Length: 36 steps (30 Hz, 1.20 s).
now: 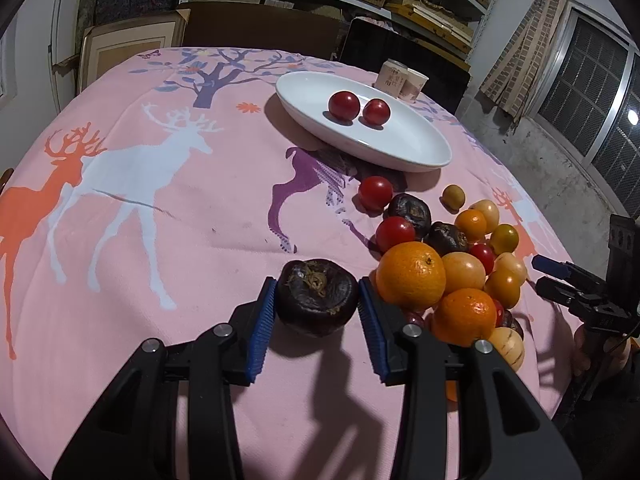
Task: Organize fruits
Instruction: 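Move the right tool to the pale yellow apple and close on it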
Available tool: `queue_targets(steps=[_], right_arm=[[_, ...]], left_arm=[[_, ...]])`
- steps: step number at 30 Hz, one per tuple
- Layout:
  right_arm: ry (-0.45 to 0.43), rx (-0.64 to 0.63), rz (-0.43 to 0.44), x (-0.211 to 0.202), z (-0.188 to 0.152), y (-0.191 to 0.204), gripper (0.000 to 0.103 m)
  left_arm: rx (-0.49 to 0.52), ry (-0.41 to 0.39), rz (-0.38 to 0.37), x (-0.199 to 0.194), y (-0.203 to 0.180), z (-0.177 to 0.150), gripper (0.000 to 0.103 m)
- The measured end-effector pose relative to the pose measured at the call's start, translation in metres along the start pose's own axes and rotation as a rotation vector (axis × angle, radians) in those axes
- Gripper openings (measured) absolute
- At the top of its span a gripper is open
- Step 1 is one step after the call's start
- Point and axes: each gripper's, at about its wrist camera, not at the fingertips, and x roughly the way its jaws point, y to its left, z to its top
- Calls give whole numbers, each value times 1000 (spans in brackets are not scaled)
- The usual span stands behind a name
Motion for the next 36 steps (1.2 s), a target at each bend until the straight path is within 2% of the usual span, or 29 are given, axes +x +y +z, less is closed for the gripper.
queue_targets(steps=[4,6,9,11,13,16,17,18,20,26,27,30,31,36], right_arm=[[20,-11,-12,11,7,6,81],[37,-14,-17,17,9,8,72],[43,10,9,19,10,7,70],[60,35,59,20,10,7,63],[90,53,163,22,9,7,61],[90,60,176,24,7,4,54],[82,79,153,23,8,-1,50],[71,94,131,22,9,-6,50],[75,93,141,21,9,-7,50],[37,-92,39,19,11,21,51],[46,-87,50,20,13,20,51],[112,3,161,25,17,4,50],[126,-11,169,25,16,2,50],[160,-166,101,18,4,11,48]], left_arm=[[1,8,-1,2,0,-1,40],[2,4,-1,1,-1,-1,40],[0,3,0,1,-1,-1,40],[1,4,0,1,-1,-1,40],[1,5,0,1,-1,-1,40],[0,6,-1,2,-1,-1,40],[1,6,-1,2,-1,-1,40],[0,7,0,2,-1,0,40],[0,7,0,2,-1,-1,40],[1,10,0,2,-1,0,40],[2,12,1,3,-1,-1,40],[1,11,1,3,-1,-1,40],[1,12,0,3,-1,-1,40],[2,19,0,3,-1,-1,40]])
